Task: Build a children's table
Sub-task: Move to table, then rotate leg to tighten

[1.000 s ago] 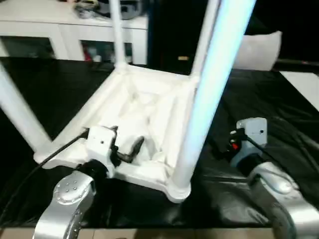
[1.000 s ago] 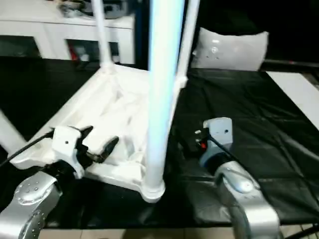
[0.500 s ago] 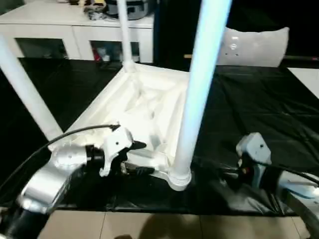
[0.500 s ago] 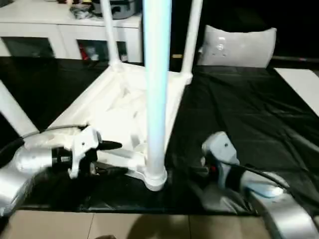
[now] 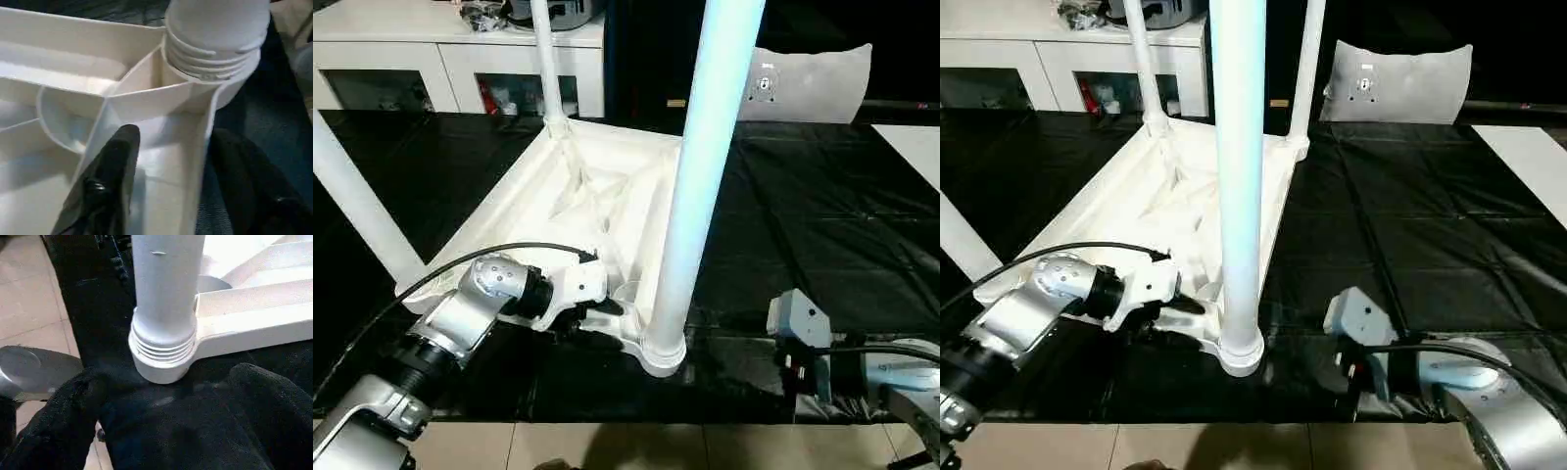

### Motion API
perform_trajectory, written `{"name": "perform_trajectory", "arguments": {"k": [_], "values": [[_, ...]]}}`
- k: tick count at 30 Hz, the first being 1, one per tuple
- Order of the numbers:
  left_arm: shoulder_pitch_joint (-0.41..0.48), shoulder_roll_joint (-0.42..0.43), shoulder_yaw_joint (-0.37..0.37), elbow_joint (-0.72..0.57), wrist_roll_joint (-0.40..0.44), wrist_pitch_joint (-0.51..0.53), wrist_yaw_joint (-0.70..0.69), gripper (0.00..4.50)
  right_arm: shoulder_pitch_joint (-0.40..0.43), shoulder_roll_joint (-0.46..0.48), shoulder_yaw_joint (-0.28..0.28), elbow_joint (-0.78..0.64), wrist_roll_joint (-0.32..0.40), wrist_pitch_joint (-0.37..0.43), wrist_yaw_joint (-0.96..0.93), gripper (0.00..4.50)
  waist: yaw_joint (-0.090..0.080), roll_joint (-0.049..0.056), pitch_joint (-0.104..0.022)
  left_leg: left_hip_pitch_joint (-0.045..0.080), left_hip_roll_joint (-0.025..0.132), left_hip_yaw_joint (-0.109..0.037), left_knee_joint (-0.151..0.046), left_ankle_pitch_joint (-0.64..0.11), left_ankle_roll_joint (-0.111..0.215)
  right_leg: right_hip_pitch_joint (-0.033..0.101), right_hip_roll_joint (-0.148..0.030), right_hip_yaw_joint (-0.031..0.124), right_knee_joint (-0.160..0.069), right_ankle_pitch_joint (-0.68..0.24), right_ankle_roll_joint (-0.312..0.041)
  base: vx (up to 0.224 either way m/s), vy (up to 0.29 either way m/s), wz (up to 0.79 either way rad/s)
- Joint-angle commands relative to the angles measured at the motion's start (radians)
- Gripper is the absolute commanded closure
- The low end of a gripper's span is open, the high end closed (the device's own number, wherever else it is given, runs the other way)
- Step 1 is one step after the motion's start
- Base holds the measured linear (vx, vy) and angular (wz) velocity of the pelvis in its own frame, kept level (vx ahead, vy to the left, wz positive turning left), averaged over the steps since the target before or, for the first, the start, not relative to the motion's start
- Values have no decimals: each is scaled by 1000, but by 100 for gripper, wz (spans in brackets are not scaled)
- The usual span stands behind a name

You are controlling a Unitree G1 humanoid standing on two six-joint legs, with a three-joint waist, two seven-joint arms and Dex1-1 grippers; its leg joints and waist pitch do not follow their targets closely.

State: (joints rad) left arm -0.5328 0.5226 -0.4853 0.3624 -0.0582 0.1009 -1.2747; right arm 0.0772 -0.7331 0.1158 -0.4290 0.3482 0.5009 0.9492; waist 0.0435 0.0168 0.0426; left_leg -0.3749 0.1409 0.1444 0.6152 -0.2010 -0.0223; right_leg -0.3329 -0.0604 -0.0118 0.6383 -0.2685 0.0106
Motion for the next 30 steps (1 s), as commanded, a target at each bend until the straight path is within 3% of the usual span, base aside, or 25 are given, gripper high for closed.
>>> {"name": "perform_trajectory", "arguments": {"k": [1,10,13,18,20,23,30], "values": [[-26,-3,-16,30,19,-23,-30,234,-7,-10,-1,-13,9,8,11,0,6,-4,-41,18,86,-27,-90,-204,51,13,-94,38,-84,-30,-274,0,0,0],[-38,-12,-15,78,28,-61,-53,308,-16,-3,9,-8,19,10,14,0,13,-4,-39,20,90,-27,-95,-232,33,10,-96,40,-86,-56,-275,0,0,0],[-42,-24,-7,96,24,-68,-66,342,-20,0,17,-6,23,15,15,0,18,-6,-40,19,91,-27,-96,-220,34,11,-96,39,-85,-46,-273,0,0,0],[-46,-30,-6,104,23,-68,-79,353,-30,2,23,5,19,10,17,0,20,-7,-41,19,91,-25,-95,-200,42,11,-98,40,-85,-23,-272,0,0,0],[-49,-32,-6,110,22,-67,-86,385,-33,2,23,8,18,9,17,0,20,-7,-43,19,91,-24,-94,-180,48,13,-97,38,-83,5,-274,0,0,0],[-49,-38,-2,110,14,-60,-93,397,-31,1,23,9,18,8,18,0,20,-8,-43,18,91,-23,-94,-162,59,14,-97,38,-82,35,-277,0,0,0],[-36,-60,39,117,-14,-24,-67,445,-34,11,19,13,21,5,14,0,20,-6,-42,19,93,-21,-96,-176,53,14,-98,37,-83,12,-285,0,0,0]]}}
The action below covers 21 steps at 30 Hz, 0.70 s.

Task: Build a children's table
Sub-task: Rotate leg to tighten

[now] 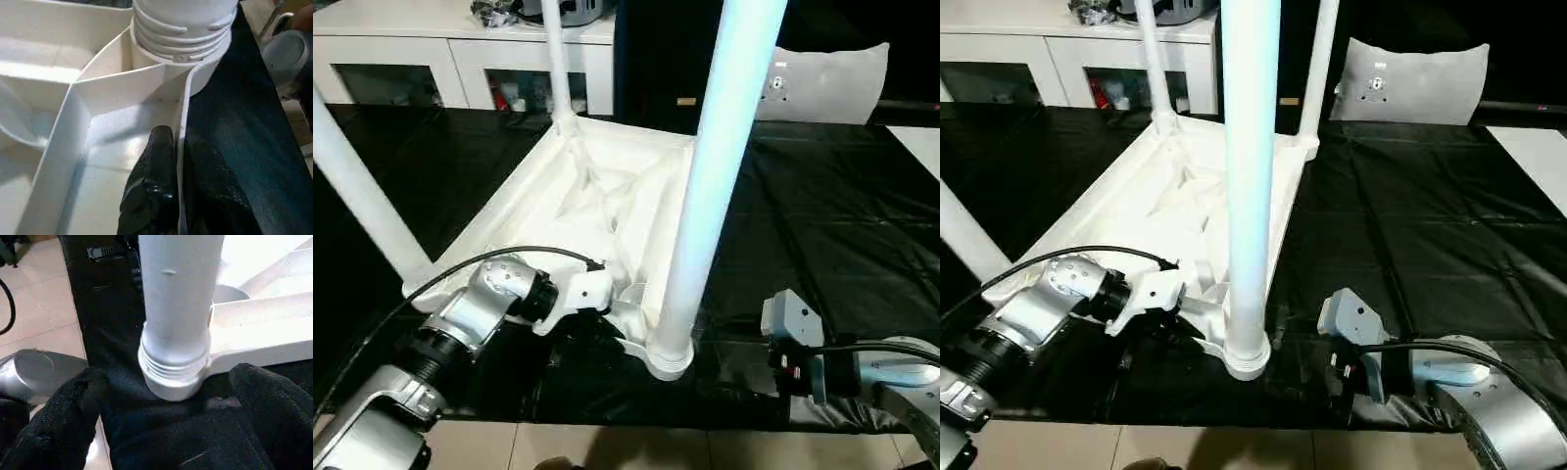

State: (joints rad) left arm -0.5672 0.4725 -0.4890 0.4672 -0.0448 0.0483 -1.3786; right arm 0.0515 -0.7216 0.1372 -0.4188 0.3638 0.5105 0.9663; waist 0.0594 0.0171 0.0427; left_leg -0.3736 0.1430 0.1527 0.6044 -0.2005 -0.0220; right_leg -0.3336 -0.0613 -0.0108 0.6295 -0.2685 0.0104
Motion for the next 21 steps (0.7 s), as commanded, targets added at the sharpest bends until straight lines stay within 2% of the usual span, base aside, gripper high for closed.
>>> {"name": "perform_trajectory", "arguments": {"k": [1,4,7,8,9,11,12,13,14,15,17,19,21], "values": [[5,-16,63,7,-44,48,56,445,-8,2,-3,3,6,-6,-5,0,2,-8,-41,17,90,-29,-85,-177,52,16,-97,36,-74,10,-286,0,0,0],[44,-14,112,-28,-55,96,130,445,-12,14,-4,13,1,-15,-18,0,-4,-10,-41,13,88,-29,-85,-172,56,18,-97,37,-76,9,-283,0,0,0],[76,-4,121,-60,-44,122,168,445,-18,25,-3,21,-4,-21,-29,0,-19,-12,-42,6,86,-31,-83,-149,66,23,-97,36,-74,22,-281,0,0,0],[123,23,103,-133,-2,165,199,445,-29,39,-2,32,-11,-28,-44,0,-22,-11,-43,9,87,-29,-82,-141,71,22,-95,35,-75,29,-281,0,0,0],[123,23,103,-133,-2,165,199,445,-29,39,-2,32,-11,-28,-44,0,-27,-10,-43,6,86,-30,-81,-127,79,21,-94,34,-73,45,-283,0,0,0],[166,27,109,-204,26,227,248,445,-43,59,-2,49,-22,-29,-66,0,-29,-13,-44,9,85,-26,-78,-118,88,20,-92,35,-73,52,-286,0,0,0],[175,24,113,-220,30,239,259,445,-49,66,-1,56,-27,-31,-74,0,-29,-10,-41,9,85,-26,-79,-113,92,17,-90,34,-75,49,-289,0,0,0],[187,18,118,-246,31,254,271,445,-59,78,1,68,-35,-34,-88,0,-29,-17,-41,10,85,-24,-78,-118,91,17,-89,34,-74,34,-288,0,0,0],[191,15,120,-256,30,257,275,445,-65,83,3,74,-39,-37,-93,0,-29,-14,-41,9,85,-25,-79,-118,90,17,-90,33,-74,29,-289,0,0,0],[199,7,124,-276,23,255,279,445,-87,102,9,99,-52,-46,-110,0,-28,-21,-37,12,86,-23,-81,-137,87,11,-89,33,-80,-13,-285,0,0,0],[201,9,121,-282,15,229,267,445,-106,118,10,122,-51,-52,-117,0,-24,-15,-37,14,86,-23,-82,-150,74,9,-88,34,-81,-53,-279,0,0,0],[205,20,112,-291,5,184,245,445,-131,141,10,155,-43,-70,-116,0,-19,-19,-39,13,86,-23,-82,-147,70,9,-89,36,-79,-42,-271,0,0,0],[207,36,104,-293,4,156,226,445,-158,159,14,195,-27,-98,-85,0,-17,-17,-42,11,85,-21,-80,-118,76,10,-88,35,-73,12,-270,0,0,0]]}}
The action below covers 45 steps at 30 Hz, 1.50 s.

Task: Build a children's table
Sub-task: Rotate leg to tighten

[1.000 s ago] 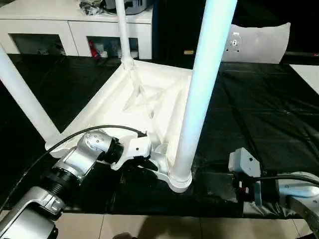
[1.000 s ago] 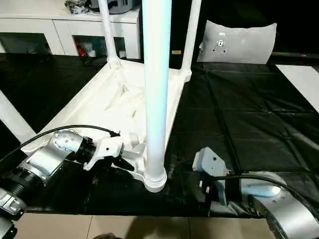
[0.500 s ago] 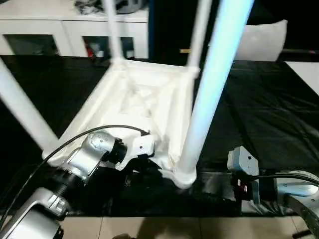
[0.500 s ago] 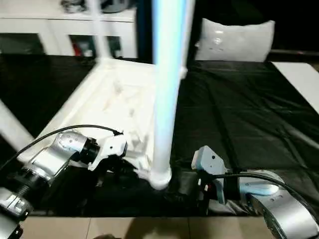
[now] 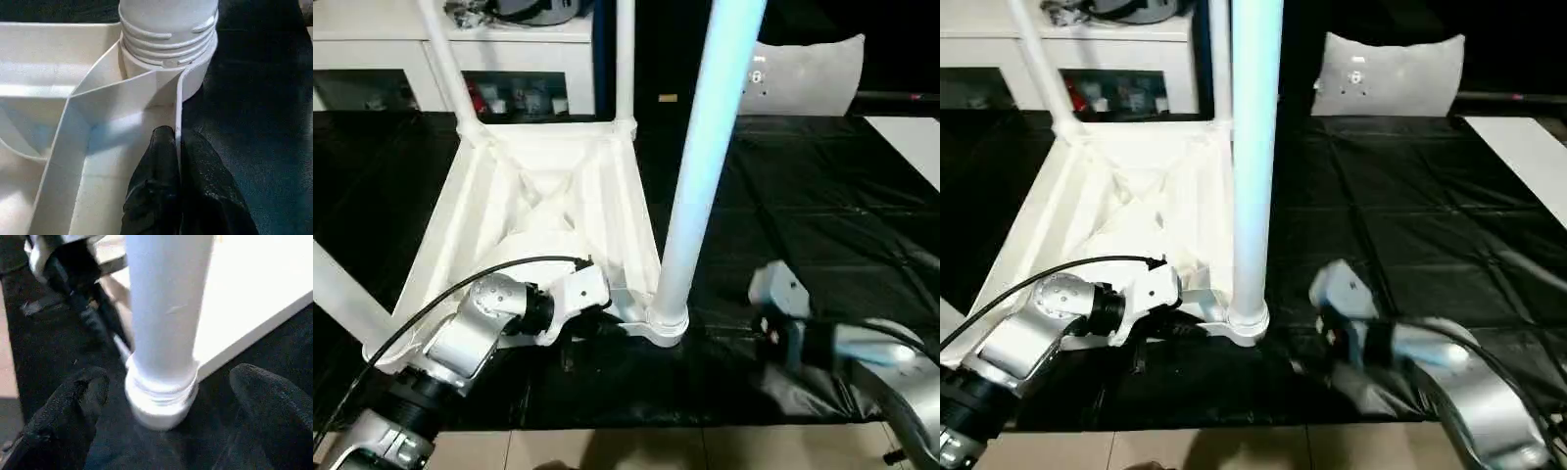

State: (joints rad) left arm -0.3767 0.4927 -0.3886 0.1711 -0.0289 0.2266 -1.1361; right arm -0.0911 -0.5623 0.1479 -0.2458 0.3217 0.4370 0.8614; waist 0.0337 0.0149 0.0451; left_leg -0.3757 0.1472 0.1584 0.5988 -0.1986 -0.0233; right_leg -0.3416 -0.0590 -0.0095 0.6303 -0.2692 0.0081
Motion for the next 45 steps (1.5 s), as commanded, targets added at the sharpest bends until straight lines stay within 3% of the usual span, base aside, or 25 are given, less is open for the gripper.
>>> {"name": "perform_trajectory", "arguments": {"k": [1,3,7,8,12,14,19,21,24,28,35,39,44,45], "values": [[15,22,1,5,-9,-32,-24,445,-24,5,6,35,24,-33,38,0,11,-11,-48,14,80,-27,-72,-108,81,19,-90,34,-72,37,-268,0,0,0],[9,41,-6,12,-3,-58,-58,450,-63,23,15,97,55,-60,113,35,14,-14,-56,11,78,-25,-63,-44,115,20,-87,31,-58,172,-279,0,0,0],[-5,44,-12,29,-10,-73,-96,450,-94,26,27,149,74,-67,185,42,18,-14,-56,8,79,-23,-59,-16,144,21,-88,26,-51,226,-292,0,0,0],[-10,44,-15,33,-16,-82,-112,450,-107,26,33,170,79,-71,213,71,21,-15,-56,8,80,-23,-60,-18,144,20,-88,25,-51,218,-295,0,0,0],[-29,57,-43,66,-16,-135,-175,450,-155,31,51,244,91,-93,301,101,25,-16,-55,11,80,-21,-61,-53,132,18,-90,25,-54,154,-306,0,0,0],[-42,66,-60,85,-9,-162,-213,450,-188,30,70,297,75,-135,351,122,27,-19,-55,13,82,-21,-61,-49,127,18,-89,24,-52,158,-309,0,0,0],[-74,75,-87,107,7,-199,-280,450,-241,38,104,363,51,-181,423,146,43,-14,-59,16,84,-19,-58,-18,131,16,-88,22,-44,214,-317,0,0,0],[-98,77,-104,128,17,-232,-318,450,-273,47,125,403,46,-199,478,168,55,-17,-60,17,84,-17,-57,-21,129,15,-89,22,-43,216,-319,0,0,0],[-113,76,-115,143,24,-250,-336,450,-288,54,139,423,46,-204,510,205,63,-16,-61,18,86,-16,-58,-30,121,13,-89,20,-41,210,-323,0,0,0],[-142,69,-135,172,37,-281,-366,450,-318,70,173,463,46,-213,568,219,70,-16,-62,18,86,-15,-58,-42,116,13,-90,19,-41,196,-327,0,0,0],[-163,65,-141,200,47,-300,-382,450,-345,82,191,514,34,-232,619,256,83,-17,-57,19,91,-9,-64,-90,76,8,-93,21,-45,125,-311,0,0,0],[-162,69,-134,215,52,-293,-373,450,-350,91,195,529,32,-237,630,257,83,-15,-55,19,90,-9,-65,-101,68,7,-94,22,-48,109,-309,0,0,0],[-111,55,-78,184,15,-187,-289,450,-294,104,171,460,74,-175,577,257,82,-9,-51,20,90,-11,-70,-116,60,6,-92,23,-49,109,-307,0,0,0],[-94,46,-60,169,7,-164,-253,450,-266,108,161,434,80,-167,548,257,82,-3,-49,21,92,-12,-71,-124,56,3,-92,24,-50,109,-305,0,0,0]]}}
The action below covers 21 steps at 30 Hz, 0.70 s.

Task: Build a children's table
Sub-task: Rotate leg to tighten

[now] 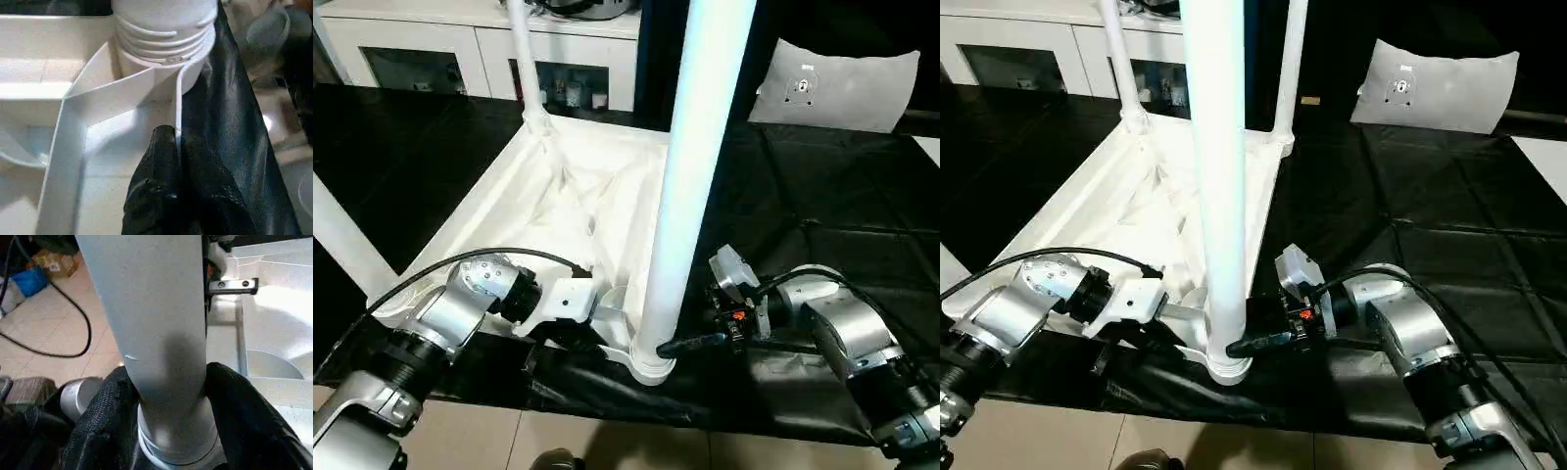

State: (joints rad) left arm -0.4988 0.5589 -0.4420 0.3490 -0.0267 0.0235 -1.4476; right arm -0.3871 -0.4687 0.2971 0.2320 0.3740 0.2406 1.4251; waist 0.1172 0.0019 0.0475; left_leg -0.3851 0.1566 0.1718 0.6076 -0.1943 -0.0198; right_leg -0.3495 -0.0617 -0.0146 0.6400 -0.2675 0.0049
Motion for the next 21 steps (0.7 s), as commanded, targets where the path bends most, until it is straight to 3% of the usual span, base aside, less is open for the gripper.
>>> {"name": "perform_trajectory", "arguments": {"k": [1,3,5,6,7,8,9,11,13,16,17,18,19,21], "values": [[33,-23,0,-15,2,47,72,450,41,17,8,-53,30,32,-28,257,-4,12,-48,29,83,-26,-83,-138,49,11,-89,30,-61,108,-301,0,0,0],[51,-39,25,-31,0,78,128,450,77,25,-4,-85,25,37,-78,257,-6,9,-46,31,82,-27,-87,-172,42,11,-88,30,-66,74,-297,0,0,0],[65,-61,51,-45,8,115,200,450,121,39,-16,-118,4,26,-144,257,-13,16,-27,31,83,-29,-99,-249,13,3,-91,37,-79,-41,-278,0,0,0],[74,-75,66,-57,14,145,247,450,154,54,-23,-145,-14,22,-202,257,-17,13,-16,34,83,-28,-104,-304,-3,-2,-91,41,-91,-133,-261,0,0,0],[78,-81,71,-65,11,161,258,450,166,61,-25,-158,-23,28,-232,257,-19,11,-15,35,81,-29,-105,-321,-11,-1,-92,42,-95,-178,-251,0,0,0],[82,-91,78,-80,10,185,277,450,185,74,-28,-181,-33,39,-272,258,-24,10,-12,36,78,-30,-109,-342,-23,-2,-94,45,-102,-259,-229,0,0,0],[85,-101,86,-95,11,208,298,450,202,87,-31,-205,-41,50,-309,258,-34,10,4,30,76,-34,-118,-379,-37,-6,-93,45,-111,-357,-199,0,0,0],[94,-132,95,-150,14,288,345,450,256,136,-36,-289,-54,124,-433,259,-45,6,15,33,74,-43,-127,-407,-51,-10,-98,47,-125,-485,-142,0,0,0],[94,-142,99,-161,18,308,364,450,270,149,-32,-314,-60,141,-464,259,-51,8,16,32,74,-43,-131,-387,-48,-12,-94,47,-126,-461,-133,0,0,0],[82,-183,101,-185,35,376,424,450,301,230,-35,-363,-92,210,-624,259,-65,12,28,36,72,-40,-134,-380,-40,-25,-91,50,-132,-426,-134,0,0,0],[74,-209,97,-192,49,402,453,450,309,272,-31,-375,-123,228,-708,259,-71,7,28,33,71,-38,-136,-364,-39,-23,-90,49,-133,-411,-134,0,0,0],[65,-247,91,-192,64,424,494,450,309,330,-28,-374,-165,241,-811,260,-74,9,27,29,70,-40,-139,-336,-40,-21,-90,47,-132,-377,-131,0,0,0],[64,-248,90,-192,64,425,495,450,309,332,-28,-374,-166,241,-814,261,-78,7,28,25,69,-39,-141,-328,-42,-20,-87,47,-130,-365,-128,0,0,0],[53,-290,83,-180,89,436,555,450,301,398,-33,-362,-202,257,-922,261,-85,5,32,29,66,-39,-142,-358,-48,-29,-89,48,-136,-406,-117,0,0,0]]}}
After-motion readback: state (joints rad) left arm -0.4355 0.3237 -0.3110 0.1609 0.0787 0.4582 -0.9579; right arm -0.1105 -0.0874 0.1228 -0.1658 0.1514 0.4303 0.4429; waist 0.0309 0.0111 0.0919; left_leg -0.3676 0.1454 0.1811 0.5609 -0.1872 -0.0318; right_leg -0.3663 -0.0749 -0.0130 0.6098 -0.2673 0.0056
